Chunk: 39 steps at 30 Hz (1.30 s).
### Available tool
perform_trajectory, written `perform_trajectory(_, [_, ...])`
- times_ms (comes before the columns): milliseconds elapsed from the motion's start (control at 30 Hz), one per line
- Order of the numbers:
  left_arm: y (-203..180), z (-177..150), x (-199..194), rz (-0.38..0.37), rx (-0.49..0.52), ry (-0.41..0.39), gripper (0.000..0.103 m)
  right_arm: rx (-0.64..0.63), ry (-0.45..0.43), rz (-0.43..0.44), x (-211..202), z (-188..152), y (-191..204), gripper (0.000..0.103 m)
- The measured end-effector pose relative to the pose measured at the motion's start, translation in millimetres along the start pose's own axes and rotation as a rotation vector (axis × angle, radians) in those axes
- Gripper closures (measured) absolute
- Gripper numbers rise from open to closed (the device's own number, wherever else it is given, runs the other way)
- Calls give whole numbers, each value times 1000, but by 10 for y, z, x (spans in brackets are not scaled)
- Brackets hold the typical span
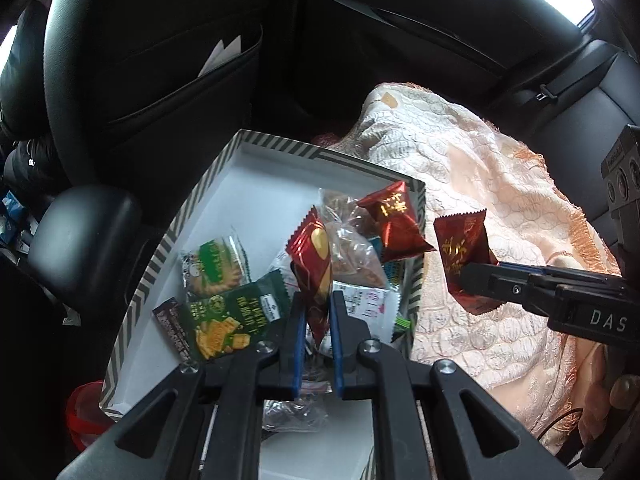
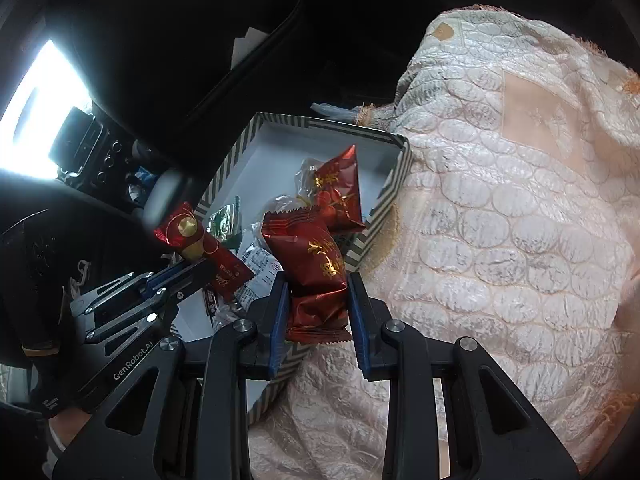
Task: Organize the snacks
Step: 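Carry the candy bar with the left gripper while the right gripper carries the red candy to the tray, then open the left gripper over the tray while the right gripper releases the red candy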
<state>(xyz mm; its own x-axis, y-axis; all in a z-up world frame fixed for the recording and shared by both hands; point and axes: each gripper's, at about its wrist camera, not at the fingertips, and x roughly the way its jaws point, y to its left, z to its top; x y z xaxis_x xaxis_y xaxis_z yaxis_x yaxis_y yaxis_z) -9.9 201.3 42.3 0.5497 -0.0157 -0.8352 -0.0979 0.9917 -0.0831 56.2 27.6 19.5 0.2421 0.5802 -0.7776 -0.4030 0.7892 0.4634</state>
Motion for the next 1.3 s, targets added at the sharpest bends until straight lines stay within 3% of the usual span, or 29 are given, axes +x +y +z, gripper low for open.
perform_trajectory(267, [231,-9,131,17,-50,9,90,-48,18,-49,295,272,269,76])
perform_trajectory(700, [319,28,362,32,-69,22,90,-155,27,-229,715,457,557,76])
perform_trajectory(1067, [291,63,420,69,-51,18,89,-104,33,-206,761,447,513,73])
perform_trajectory(1300, [258,49,485,112,-44,34,79,-53,31,-189,718,384,447,72])
